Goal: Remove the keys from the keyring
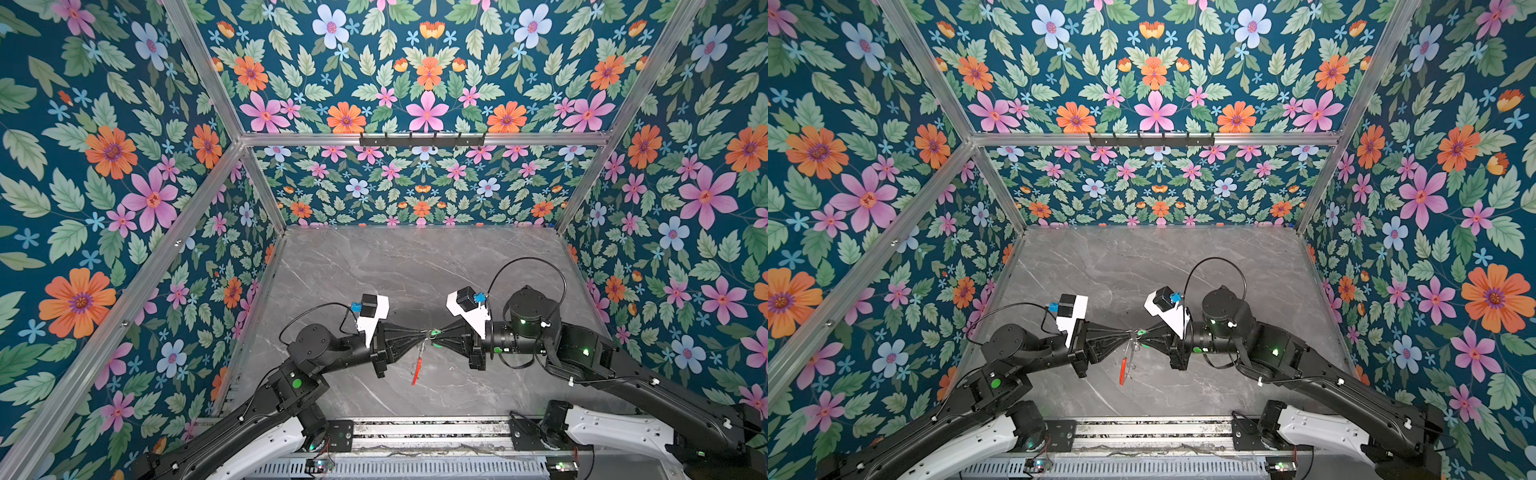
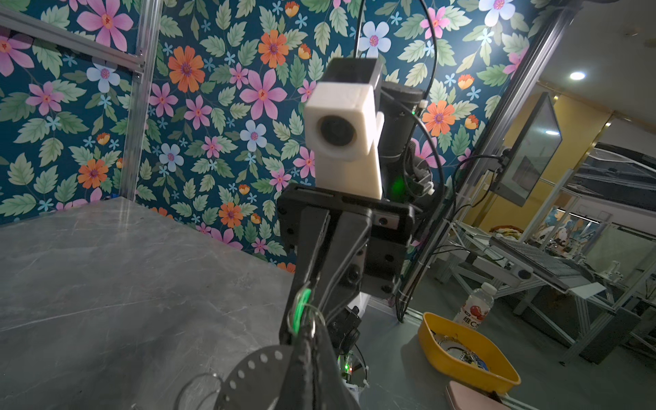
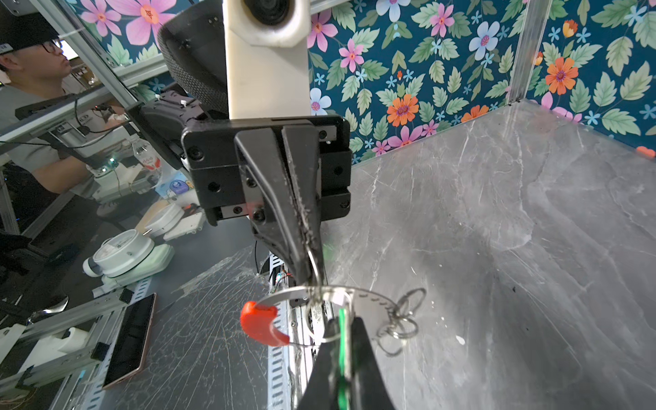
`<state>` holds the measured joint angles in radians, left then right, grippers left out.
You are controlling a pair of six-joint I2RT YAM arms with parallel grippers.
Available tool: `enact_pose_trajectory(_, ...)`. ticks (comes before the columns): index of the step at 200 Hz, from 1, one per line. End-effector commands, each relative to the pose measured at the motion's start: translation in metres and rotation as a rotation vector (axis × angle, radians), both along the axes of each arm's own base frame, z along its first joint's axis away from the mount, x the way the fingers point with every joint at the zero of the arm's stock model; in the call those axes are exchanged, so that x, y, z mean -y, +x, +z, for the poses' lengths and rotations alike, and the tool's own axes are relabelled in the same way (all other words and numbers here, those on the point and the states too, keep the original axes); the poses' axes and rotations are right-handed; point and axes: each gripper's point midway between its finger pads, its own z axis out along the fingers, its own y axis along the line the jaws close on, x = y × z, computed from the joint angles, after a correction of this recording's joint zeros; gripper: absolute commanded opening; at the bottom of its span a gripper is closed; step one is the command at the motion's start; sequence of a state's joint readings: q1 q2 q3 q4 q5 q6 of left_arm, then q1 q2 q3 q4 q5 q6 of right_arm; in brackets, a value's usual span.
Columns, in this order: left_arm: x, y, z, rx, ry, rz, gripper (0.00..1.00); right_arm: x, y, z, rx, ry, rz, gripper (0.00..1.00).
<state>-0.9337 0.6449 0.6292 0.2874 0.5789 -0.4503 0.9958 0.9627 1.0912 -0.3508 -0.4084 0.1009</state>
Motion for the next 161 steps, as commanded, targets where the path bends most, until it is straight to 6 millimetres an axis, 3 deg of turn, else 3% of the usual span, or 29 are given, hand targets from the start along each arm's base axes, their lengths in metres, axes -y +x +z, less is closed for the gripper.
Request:
enact_pose_trajectory(1,0.002,-0.004,-0.005,0.014,0.039,-0.024,0.0,0.001,-0.005,-0.005,-0.005,-0.046,0.037,0.0)
enact_pose_trajectory(78,0.004,-0.017,-0.007,0.025,0.058,-0.105,0.0,0.002,-0.005,0.013,-0.001,-0.04,0.095,0.0)
enact_pose_trajectory(115,0.001,-0.032,0.001,0.043,0.004,-0.184,0.0,0.002,-0.005,0.009,-0.031,-0.026,0.131,0.0)
enact_pose_trajectory(161,0.005,-0.042,0.0,0.032,0.002,-0.27,0.0,-0.001,-0.016,0.017,-0.057,-0.006,0.227,0.0)
